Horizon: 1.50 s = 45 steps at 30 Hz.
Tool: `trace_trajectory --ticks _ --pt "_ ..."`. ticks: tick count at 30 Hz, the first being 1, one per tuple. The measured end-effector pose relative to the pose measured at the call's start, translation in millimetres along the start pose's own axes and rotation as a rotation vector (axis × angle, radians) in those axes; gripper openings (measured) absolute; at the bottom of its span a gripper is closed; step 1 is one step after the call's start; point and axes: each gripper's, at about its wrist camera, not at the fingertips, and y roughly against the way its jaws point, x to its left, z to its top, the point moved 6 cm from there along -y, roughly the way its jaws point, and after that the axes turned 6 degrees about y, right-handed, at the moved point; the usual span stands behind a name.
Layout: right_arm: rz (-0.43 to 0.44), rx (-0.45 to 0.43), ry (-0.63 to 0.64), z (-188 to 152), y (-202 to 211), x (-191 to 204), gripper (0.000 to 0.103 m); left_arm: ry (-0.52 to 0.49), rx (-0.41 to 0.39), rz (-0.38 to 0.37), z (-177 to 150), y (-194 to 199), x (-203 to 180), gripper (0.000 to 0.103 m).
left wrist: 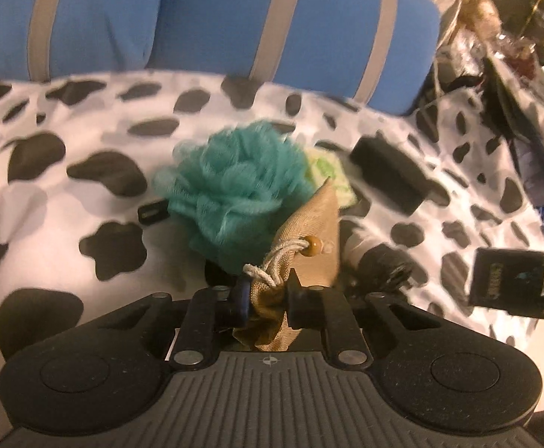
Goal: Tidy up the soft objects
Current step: 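Lift the pouch with the left tool while the right tool carries the black box toward the cardboard box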
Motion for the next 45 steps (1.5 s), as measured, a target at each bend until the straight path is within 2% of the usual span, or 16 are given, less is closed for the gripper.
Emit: trace_trajectory --ticks 5,10,21,30,40,45 --pt "-0.006 -0.003 -0.004 -0.1 -0.4 1.5 0.026 0.036 -0.066 -0.052 6.2 19.5 -5.4 0.016" --pt "-0.003 -0.012 -0.002 1.0 1.9 6.6 0.026 0.057 -0.127 -0.073 9.2 38.8 -11.2 0.016" --pt "0.001 -0.012 0.014 -7.0 10.5 14.8 0.026 -0.113 -0.236 0.013 -17.3 83.8 -49.3 0.016" --pt "0.027 0.001 0.024 -22.9 24.0 28.3 0.026 -0.107 -0.193 0.021 -52.1 103.8 -60.6 0.016" --pt "0.052 0.045 0.043 -52.2 38.9 50.0 0.026 -0.047 -0.155 -0.001 -87.9 125.2 -64.4 0.016" --pt "0.063 0.077 0.044 -69.6 46.9 57.9 0.026 -0.016 -0.093 -0.009 -106.7 127.2 -65.7 0.016"
